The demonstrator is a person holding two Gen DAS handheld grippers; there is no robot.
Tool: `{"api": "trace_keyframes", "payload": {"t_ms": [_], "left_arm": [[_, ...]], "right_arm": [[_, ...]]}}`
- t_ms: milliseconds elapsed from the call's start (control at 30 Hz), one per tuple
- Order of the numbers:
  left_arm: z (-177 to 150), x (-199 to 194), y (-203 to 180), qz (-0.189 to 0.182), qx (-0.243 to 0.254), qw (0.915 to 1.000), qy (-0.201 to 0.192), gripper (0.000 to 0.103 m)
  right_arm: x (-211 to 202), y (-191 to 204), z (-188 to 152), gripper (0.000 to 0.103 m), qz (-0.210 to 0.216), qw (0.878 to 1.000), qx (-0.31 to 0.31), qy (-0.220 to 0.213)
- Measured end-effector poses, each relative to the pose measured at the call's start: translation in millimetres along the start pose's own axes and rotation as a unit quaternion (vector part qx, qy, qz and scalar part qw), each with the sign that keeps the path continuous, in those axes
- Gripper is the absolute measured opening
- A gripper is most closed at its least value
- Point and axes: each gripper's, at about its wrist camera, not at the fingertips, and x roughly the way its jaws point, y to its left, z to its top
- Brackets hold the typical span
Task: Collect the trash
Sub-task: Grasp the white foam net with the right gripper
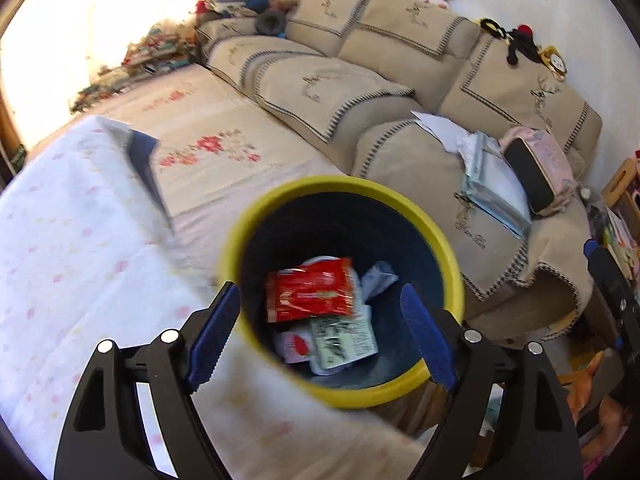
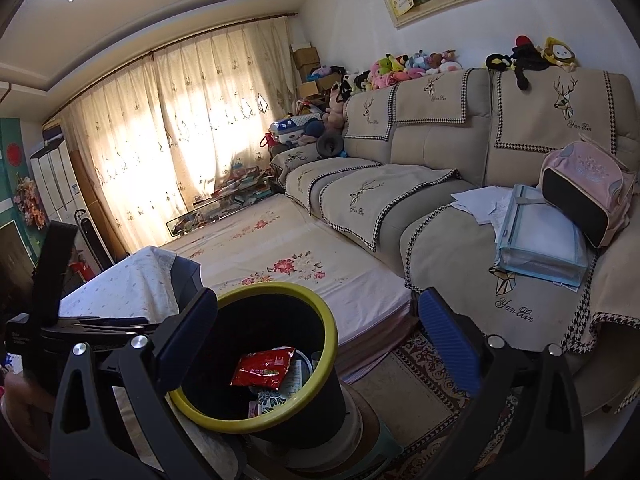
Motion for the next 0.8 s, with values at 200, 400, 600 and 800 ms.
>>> {"api": "trace_keyframes", "payload": {"t_ms": [200, 400, 600, 800], "left_arm": [[-37.0, -60.7, 60.2, 0.056, -0.052, 0.9954, -0.058, 0.081], [-115.1, -140.5, 138.1, 0.146, -0.125, 0.9735, -0.123, 0.084], [-196.8, -211.3, 213.0, 0.248, -0.206, 0.934, -0.154, 0.086], [-256.4, -257.2, 271.3, 0.322, -0.261, 0.895, -0.165, 0.086]], "right_arm": [[10.7, 17.6, -2.2, 0.096, 0.017, 0.999, -0.018, 0.023], [32.0, 78.6, -2.6, 0.096, 0.095, 0.991, -0.063, 0.07], [43.1, 183.2, -0.7, 0.096, 0.229, 0.959, -0.121, 0.114], [61.4, 316.9, -25.7, 0.096, 0.353, 0.899, -0.174, 0.191]]}}
